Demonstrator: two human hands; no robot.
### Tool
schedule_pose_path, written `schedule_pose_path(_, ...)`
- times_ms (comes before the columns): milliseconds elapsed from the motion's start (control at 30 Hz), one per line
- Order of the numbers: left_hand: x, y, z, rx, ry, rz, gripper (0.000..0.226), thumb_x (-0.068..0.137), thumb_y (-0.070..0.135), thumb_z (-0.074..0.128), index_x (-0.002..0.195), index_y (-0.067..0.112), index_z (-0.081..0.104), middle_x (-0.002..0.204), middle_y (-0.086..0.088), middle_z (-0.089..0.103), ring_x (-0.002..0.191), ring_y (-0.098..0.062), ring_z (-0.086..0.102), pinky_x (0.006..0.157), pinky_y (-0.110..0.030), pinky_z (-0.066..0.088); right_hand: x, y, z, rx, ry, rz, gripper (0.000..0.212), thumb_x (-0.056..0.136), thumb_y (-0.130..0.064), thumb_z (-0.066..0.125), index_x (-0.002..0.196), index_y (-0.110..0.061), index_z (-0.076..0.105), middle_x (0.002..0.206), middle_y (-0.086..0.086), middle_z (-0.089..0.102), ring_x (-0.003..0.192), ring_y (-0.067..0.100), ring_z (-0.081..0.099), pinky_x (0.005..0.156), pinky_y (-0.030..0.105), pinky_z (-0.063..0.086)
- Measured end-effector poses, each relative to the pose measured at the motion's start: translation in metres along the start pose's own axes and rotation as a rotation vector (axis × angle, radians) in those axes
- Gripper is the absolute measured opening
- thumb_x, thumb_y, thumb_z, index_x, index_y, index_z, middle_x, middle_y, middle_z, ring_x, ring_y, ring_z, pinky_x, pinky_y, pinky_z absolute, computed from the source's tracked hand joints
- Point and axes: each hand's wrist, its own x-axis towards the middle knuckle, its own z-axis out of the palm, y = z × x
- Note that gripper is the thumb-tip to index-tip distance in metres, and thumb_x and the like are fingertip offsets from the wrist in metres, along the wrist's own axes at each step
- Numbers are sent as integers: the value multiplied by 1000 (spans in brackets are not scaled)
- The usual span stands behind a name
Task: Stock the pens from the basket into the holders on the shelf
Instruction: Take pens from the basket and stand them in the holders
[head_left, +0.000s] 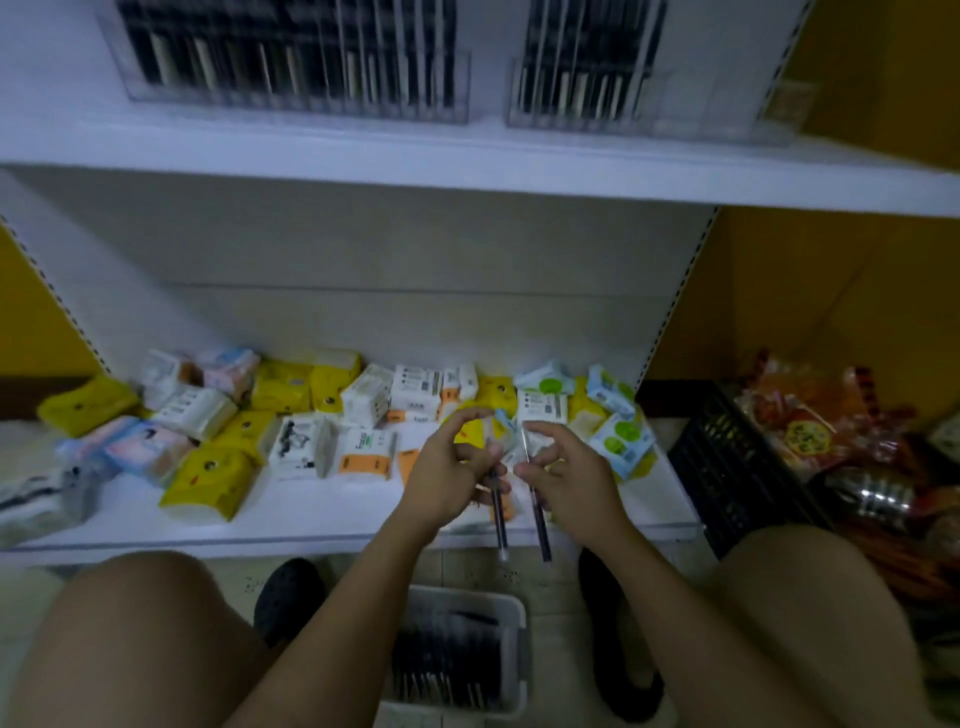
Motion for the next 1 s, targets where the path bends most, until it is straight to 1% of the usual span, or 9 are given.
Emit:
schedule_pose_path(100,4,33,8,41,1,82,31,94,15,61,120,30,55,77,-10,68,68,-30,71,57,-37,58,6,-27,-19,32,50,-78,35,88,-18,68,114,-38,56,72,-14,63,63,10,64,60,31,52)
schedule_pose_path(200,10,67,16,29,16,148,32,91,7,63,115,28,62,87,-11,60,70,-28,71,58,-39,59,11,-52,-40,36,106,-130,37,89,-19,67,103,-50,52,74,-9,60,69,18,66,63,41,55)
schedule_pose_path(300,16,106,25,41,1,206,32,89,2,65,110,26,65,85,-12,60,72,-22,69,59,-36,58,20,-76,-64,35,146,-161,32,89,-19,68,108,-40,54,79,-6,61,70,17,66,67,47,57)
schedule_pose_path(400,22,147,35,102,-15,285,33,85,-4,67,113,14,65,85,-20,65,75,-22,67,60,-30,58,29,-103,-92,33,168,-216,30,90,-21,67,112,-34,53,82,-4,61,69,13,66,70,49,56)
schedule_pose_path(500,26,186,44,182,-16,398,33,84,-3,69,111,15,66,92,-26,68,81,-29,69,69,-34,60,37,-131,-120,42,200,-294,35,91,-21,66,116,-41,52,84,-4,59,71,12,65,69,44,57)
schedule_pose_path(600,32,224,52,255,-17,500,32,83,3,72,109,23,67,93,-13,69,81,-25,70,68,-36,61,46,-158,-146,47,234,-376,43,90,-17,66,113,-51,52,85,-3,60,70,8,65,64,33,57)
schedule_pose_path(767,54,281,72,283,9,605,28,86,14,71,107,32,67,90,-3,71,80,-16,71,69,-37,61,70,-200,-188,51,295,-433,39,88,-17,69,115,-43,57,84,-7,65,68,6,68,61,27,56)
schedule_pose_path(900,72,314,86,305,33,653,29,84,15,73,110,28,67,87,1,69,83,-13,70,77,-39,60,91,-226,-214,24,330,-474,38,88,-22,69,120,-40,57,89,-5,64,70,6,68,62,24,56)
schedule_pose_path(1000,86,334,90,300,73,686,30,84,14,73,111,27,67,89,2,70,85,-12,69,78,-38,60,109,-236,-231,12,368,-500,39,88,-21,69,118,-43,57,89,-3,64,71,8,66,62,26,57)
